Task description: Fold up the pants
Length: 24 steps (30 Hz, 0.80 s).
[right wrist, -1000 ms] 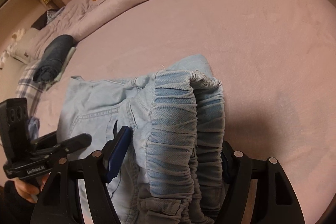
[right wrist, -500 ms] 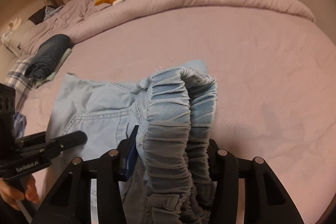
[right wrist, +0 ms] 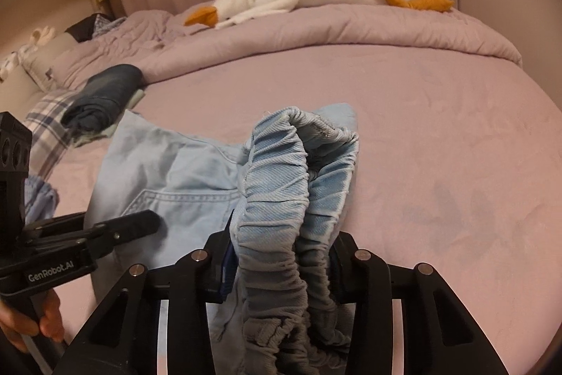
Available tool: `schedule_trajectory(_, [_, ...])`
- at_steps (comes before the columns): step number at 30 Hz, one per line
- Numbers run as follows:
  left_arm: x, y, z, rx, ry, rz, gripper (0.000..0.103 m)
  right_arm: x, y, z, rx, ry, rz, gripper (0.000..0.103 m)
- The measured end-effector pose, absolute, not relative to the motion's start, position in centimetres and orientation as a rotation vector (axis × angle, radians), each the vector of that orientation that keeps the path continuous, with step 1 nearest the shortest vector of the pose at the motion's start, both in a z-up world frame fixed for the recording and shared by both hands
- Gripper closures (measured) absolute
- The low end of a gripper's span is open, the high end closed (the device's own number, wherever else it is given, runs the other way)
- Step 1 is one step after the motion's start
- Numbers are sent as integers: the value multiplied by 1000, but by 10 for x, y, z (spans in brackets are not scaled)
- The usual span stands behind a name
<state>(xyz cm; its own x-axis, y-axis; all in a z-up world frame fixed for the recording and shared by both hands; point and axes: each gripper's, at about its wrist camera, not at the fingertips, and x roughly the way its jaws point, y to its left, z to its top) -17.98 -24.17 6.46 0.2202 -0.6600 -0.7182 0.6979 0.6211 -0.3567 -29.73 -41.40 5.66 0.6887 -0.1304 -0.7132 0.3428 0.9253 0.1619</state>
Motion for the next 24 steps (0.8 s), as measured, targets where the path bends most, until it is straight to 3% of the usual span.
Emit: schedule_trajectory(24, [-208, -155, 85, -35, 897, -830, 82, -294, -334, 76, 176, 716, -106, 61])
